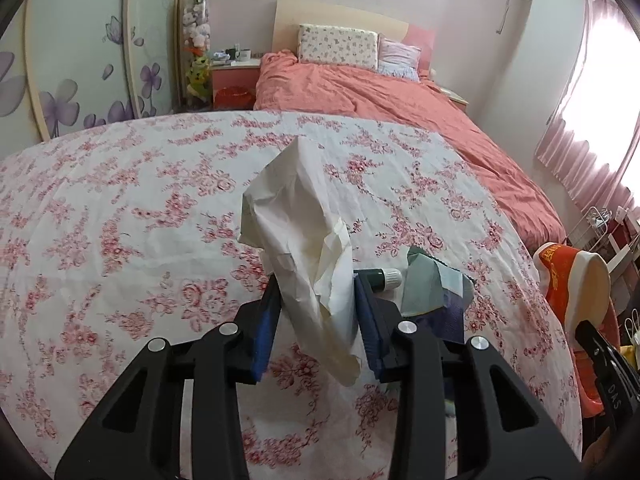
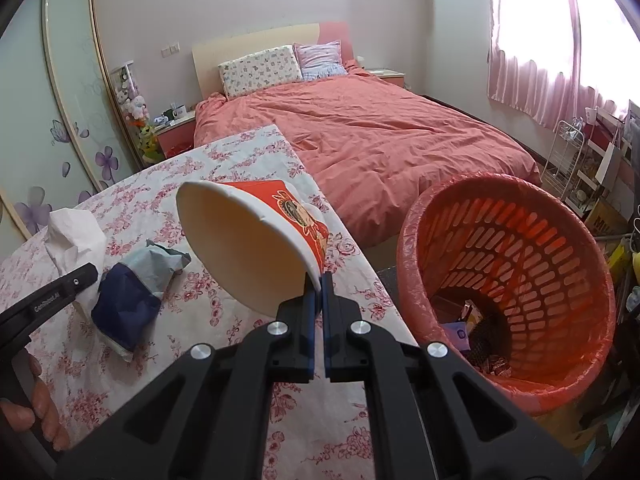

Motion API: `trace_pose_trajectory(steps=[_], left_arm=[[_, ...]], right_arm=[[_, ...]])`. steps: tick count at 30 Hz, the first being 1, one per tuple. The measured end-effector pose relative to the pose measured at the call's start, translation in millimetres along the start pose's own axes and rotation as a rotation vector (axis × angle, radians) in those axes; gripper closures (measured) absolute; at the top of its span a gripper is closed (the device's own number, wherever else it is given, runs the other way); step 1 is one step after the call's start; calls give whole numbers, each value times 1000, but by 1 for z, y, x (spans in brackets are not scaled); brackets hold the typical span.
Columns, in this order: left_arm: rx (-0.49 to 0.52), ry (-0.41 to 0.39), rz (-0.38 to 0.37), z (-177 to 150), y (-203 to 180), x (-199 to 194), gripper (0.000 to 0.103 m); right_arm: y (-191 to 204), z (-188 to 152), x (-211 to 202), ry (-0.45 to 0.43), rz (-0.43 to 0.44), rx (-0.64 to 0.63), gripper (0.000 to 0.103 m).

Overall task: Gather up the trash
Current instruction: 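Carry the paper cup and white tissue over the orange basket and release both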

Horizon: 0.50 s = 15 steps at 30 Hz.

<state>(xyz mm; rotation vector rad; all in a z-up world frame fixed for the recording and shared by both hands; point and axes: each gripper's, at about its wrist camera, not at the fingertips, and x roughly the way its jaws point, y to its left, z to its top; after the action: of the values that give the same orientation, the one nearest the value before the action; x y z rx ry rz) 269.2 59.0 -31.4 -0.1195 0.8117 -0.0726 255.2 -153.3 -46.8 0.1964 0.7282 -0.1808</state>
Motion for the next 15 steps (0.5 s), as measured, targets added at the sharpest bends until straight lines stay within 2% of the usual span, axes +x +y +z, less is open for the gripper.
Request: trace_pose_trajectory(steps=[8,15], left_arm=[[45,-50,-15,-2,-9,-32,66],[95,-85,-80,-10,-28,-62,66]], right_arm=[[-6,-1,-25,-29,8,14,99],[-19,-3,-57,-67,14,35,99]])
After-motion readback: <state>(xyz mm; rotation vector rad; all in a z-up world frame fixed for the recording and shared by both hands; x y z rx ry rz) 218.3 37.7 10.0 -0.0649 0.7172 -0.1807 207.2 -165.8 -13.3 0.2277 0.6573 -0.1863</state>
